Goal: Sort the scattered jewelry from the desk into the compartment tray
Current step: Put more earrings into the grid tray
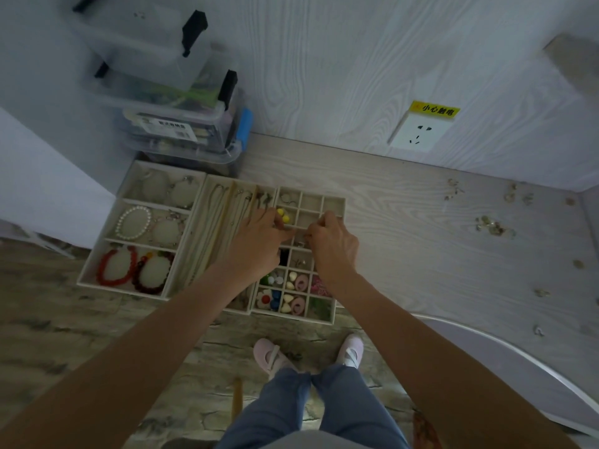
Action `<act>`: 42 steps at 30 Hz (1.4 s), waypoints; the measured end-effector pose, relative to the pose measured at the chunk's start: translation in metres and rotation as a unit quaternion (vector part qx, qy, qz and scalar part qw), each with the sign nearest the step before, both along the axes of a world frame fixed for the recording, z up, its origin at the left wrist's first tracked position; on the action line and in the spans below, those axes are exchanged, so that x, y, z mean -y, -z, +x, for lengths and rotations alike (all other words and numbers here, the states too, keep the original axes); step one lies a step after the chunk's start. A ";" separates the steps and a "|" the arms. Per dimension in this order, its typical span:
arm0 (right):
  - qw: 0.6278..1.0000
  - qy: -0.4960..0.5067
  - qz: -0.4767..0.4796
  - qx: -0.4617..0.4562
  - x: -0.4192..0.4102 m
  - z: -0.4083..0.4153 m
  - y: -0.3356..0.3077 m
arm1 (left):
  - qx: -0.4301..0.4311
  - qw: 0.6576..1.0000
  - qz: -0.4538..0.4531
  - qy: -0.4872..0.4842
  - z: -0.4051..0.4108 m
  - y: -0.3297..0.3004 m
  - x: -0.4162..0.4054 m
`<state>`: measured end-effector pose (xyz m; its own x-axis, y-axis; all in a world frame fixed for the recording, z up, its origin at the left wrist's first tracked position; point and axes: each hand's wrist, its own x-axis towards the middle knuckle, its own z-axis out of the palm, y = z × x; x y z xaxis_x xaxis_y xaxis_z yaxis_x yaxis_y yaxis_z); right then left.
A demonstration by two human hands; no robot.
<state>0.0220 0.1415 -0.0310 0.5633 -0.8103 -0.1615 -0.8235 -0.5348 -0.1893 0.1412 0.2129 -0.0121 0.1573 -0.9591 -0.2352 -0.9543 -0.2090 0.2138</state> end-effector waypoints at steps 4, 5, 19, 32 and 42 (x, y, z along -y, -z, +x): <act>1.000 0.022 0.006 0.005 -0.001 -0.002 0.000 | 0.002 1.000 0.003 -0.001 0.000 -0.001 0.000; 1.000 0.027 0.012 0.005 -0.001 -0.003 -0.001 | 0.004 1.000 -0.001 0.001 -0.001 -0.001 0.000; 0.997 -0.061 0.052 -0.022 0.004 -0.022 -0.036 | 0.075 0.995 -0.028 0.068 -0.009 0.002 0.009; 0.984 -0.110 -0.005 -0.141 0.007 0.006 -0.035 | 0.095 0.992 0.001 0.080 -0.010 0.002 0.010; 0.979 -0.108 -0.026 -0.170 0.005 0.020 -0.032 | 0.116 0.988 0.009 0.099 -0.009 0.000 0.012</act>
<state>0.0423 0.1368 0.0012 0.6438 -0.6898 -0.3312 -0.7005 -0.7055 0.1077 0.1326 0.2004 -0.0116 0.0183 -0.9726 -0.2316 -0.9997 -0.0147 -0.0174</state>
